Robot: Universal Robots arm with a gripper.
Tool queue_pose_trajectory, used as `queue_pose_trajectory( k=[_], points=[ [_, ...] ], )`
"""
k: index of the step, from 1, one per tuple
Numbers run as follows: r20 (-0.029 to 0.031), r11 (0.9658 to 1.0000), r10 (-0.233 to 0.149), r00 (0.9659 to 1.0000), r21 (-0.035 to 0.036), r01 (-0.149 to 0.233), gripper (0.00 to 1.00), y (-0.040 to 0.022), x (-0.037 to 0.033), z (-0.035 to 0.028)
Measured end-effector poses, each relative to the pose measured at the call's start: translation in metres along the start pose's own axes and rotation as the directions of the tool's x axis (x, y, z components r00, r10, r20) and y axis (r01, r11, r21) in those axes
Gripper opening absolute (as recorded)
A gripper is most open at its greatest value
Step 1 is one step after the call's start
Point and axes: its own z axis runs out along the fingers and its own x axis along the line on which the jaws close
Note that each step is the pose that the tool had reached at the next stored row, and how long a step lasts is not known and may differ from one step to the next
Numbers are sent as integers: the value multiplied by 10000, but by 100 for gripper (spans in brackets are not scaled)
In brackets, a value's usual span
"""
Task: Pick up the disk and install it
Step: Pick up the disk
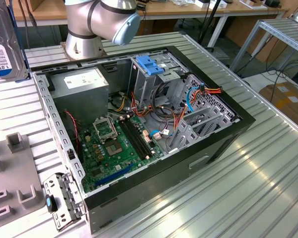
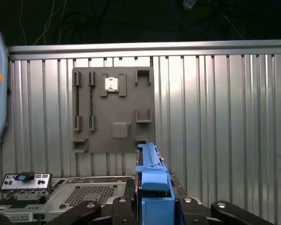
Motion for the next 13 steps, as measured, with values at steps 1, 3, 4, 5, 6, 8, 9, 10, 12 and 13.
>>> queue_pose_trajectory(
  k=[1,3,4,5,6,8,9,10,12,13],
  points=[
    [0,10000,0,10000,0,0,37,-14,0,0],
    [0,10000,-1,10000,0,1,37,-46,-1,0],
    [0,10000,0,10000,0,0,37,-63,-2,0],
    [0,10000,-1,10000,0,1,37,-83,-2,0],
    [1,10000,0,10000,1,0,37,-106,-3,0],
    [-1,10000,0,10000,0,0,37,-143,-4,-1],
    [0,10000,-1,10000,0,1,37,-172,-4,0],
    [0,10000,0,10000,0,0,37,-208,-6,0],
    [0,10000,-1,10000,0,1,37,-276,-7,0],
    [0,10000,-1,10000,1,1,37,-312,-8,0]
  ],
)
